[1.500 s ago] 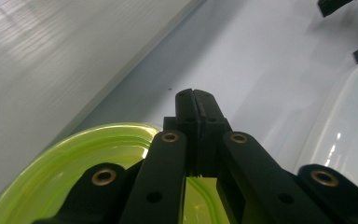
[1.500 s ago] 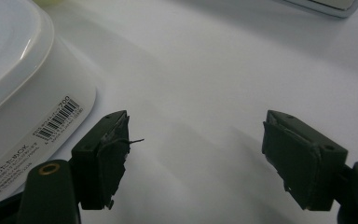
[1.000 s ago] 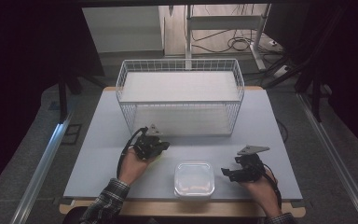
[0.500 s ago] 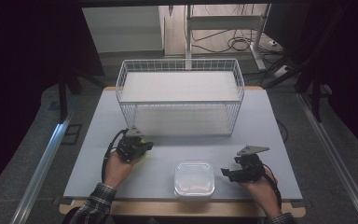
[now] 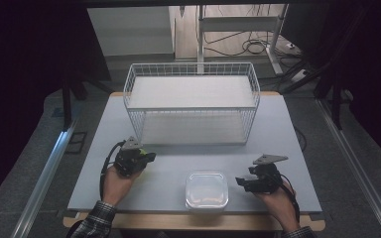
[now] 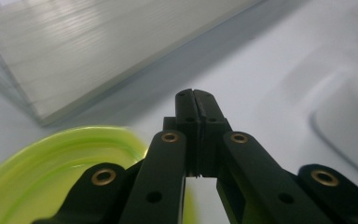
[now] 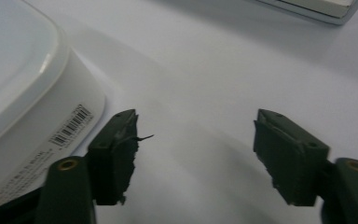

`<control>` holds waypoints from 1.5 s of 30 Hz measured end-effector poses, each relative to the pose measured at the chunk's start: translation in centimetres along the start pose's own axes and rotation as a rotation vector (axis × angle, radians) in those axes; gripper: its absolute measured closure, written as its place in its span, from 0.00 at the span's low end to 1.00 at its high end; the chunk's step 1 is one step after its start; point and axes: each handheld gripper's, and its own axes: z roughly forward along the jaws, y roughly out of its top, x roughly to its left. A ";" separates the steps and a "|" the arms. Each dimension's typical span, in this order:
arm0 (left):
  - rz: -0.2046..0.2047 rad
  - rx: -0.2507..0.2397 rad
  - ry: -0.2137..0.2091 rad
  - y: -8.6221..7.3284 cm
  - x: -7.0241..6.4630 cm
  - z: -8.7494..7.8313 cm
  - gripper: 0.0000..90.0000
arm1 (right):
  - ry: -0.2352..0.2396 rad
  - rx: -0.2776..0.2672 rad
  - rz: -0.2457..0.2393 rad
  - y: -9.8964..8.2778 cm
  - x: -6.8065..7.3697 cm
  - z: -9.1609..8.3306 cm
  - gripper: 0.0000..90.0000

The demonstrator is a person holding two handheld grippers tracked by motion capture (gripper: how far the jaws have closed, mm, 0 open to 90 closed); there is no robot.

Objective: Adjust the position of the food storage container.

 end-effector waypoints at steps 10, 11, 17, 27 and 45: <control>0.068 0.011 -0.128 -1.7 -4.9 0.6 1.00 | 0.078 0.013 -0.046 0.2 2.5 -1.3 0.79; 0.068 0.011 -0.128 -1.7 -4.9 0.6 1.00 | 0.078 0.013 -0.046 0.2 2.5 -1.3 0.79; 0.095 0.061 -0.215 -2.6 -7.9 1.6 1.00 | 0.156 0.050 -0.087 -0.1 4.8 -1.8 0.95; 0.076 0.111 -0.241 -2.5 -9.4 2.6 1.00 | 0.170 0.083 -0.091 -0.1 5.8 -1.5 0.97; 0.013 0.123 -0.116 -0.8 -6.2 3.9 1.00 | 0.149 0.061 -0.081 2.8 5.3 1.5 0.98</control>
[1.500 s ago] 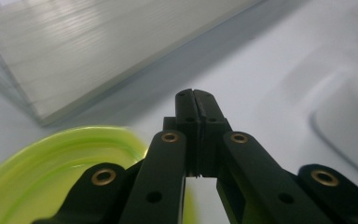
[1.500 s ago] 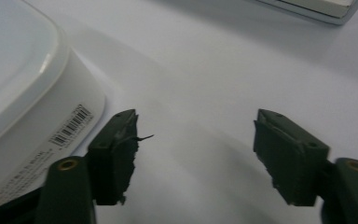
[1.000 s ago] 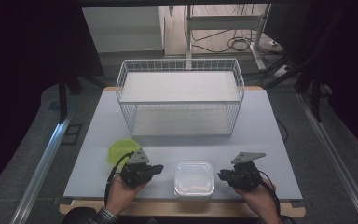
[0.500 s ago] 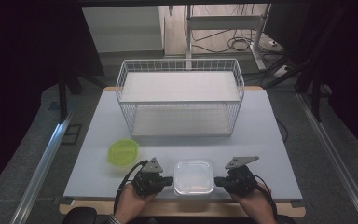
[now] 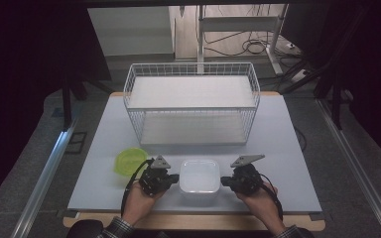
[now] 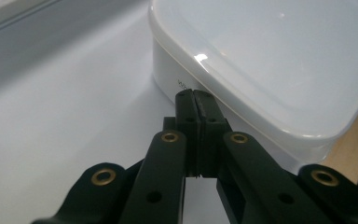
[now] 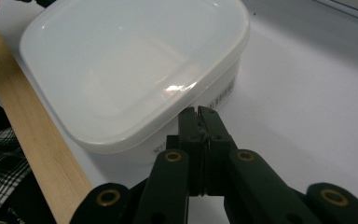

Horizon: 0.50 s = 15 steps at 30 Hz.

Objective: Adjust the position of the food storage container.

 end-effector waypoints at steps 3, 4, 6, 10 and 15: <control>0.001 0.002 0.004 0.2 0.3 0.1 1.00 | 0.007 -0.001 0.009 0.4 -0.3 0.4 0.98; 0.001 0.002 0.007 0.3 0.4 0.1 1.00 | 0.003 0.002 0.004 0.6 -0.4 0.4 0.98; 0.008 0.003 0.017 0.4 0.5 0.2 1.00 | -0.012 0.004 0.002 1.0 -0.7 0.6 0.98; 0.006 0.000 0.011 0.4 0.6 0.2 1.00 | -0.023 0.013 0.000 1.5 -1.0 0.7 0.98; 0.002 -0.016 0.005 0.3 0.7 0.3 1.00 | -0.022 0.004 0.009 1.2 -1.1 0.9 0.97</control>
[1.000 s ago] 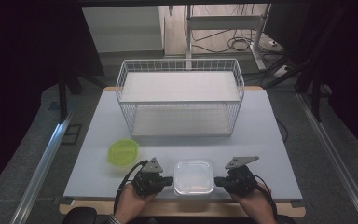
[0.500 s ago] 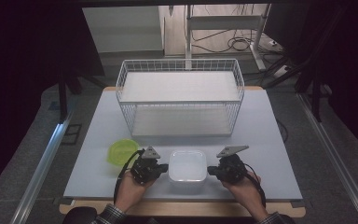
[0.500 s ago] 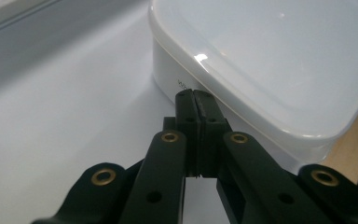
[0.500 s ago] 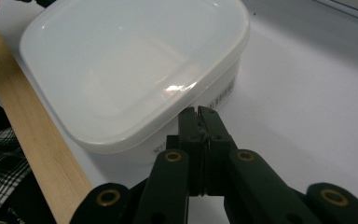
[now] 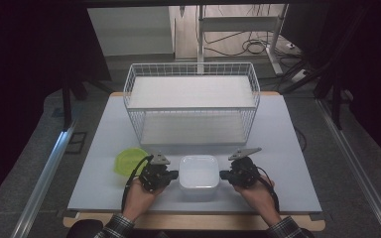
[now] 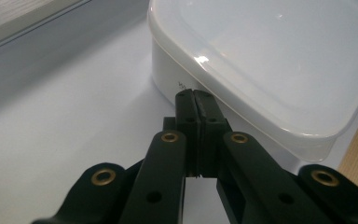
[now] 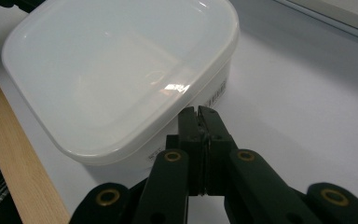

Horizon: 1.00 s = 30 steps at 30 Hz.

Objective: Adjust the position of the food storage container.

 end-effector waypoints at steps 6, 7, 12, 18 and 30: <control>-0.010 -0.037 0.026 -0.2 0.2 -1.1 0.93 | -0.030 -0.022 -0.031 -0.5 0.1 -0.8 0.85; -0.010 -0.037 0.026 -0.2 0.2 -1.1 0.91 | -0.030 -0.022 -0.031 -0.5 0.1 -0.8 0.85; 0.002 -0.079 0.067 -0.8 -0.1 -2.7 0.72 | -0.033 -0.063 -0.018 -1.3 -0.5 -2.0 0.72; 0.021 -0.133 0.044 -1.7 -0.2 -3.7 0.44 | -0.032 -0.098 -0.028 -1.6 -0.4 -2.7 0.56; 0.055 -0.140 0.021 -2.6 -0.8 -3.9 0.08 | -0.013 -0.119 -0.065 -2.1 0.6 -3.0 0.30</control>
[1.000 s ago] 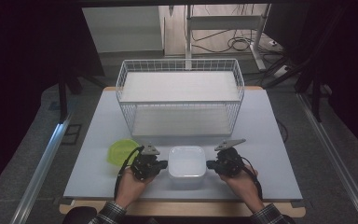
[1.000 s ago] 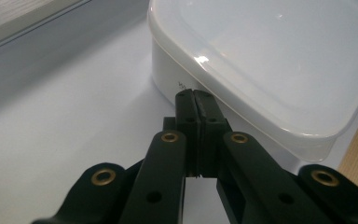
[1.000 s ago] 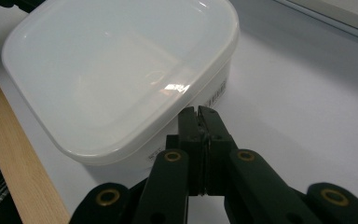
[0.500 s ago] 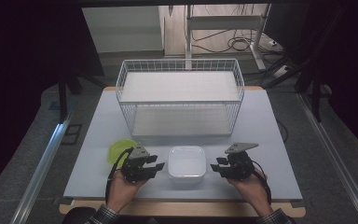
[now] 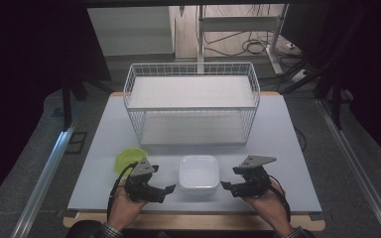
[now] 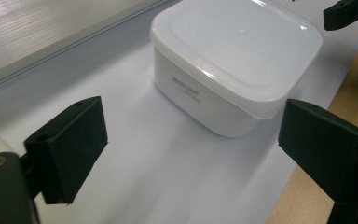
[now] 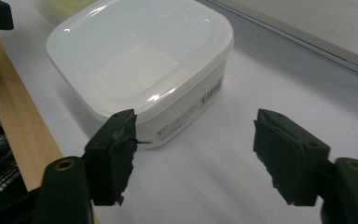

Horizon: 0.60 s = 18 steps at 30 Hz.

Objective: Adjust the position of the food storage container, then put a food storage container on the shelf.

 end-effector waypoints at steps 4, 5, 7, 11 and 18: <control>0.028 0.002 0.011 -0.3 -0.3 0.2 0.05 | -0.005 -0.008 0.004 -0.3 -0.1 -0.1 0.23; 0.019 0.003 0.000 -0.4 -0.3 0.3 0.05 | -0.009 -0.007 0.010 -0.3 -0.1 0.0 0.22; 0.011 0.001 -0.006 -0.4 -0.3 0.4 0.05 | -0.003 -0.010 0.023 -0.4 -0.2 0.0 0.20; 0.018 -0.006 -0.011 -0.4 -0.3 0.5 0.04 | 0.001 -0.017 0.021 -0.4 -0.2 0.1 0.17; 0.067 -0.001 -0.015 -0.3 -0.4 0.9 0.03 | -0.007 -0.028 0.025 -0.3 -0.1 0.4 0.09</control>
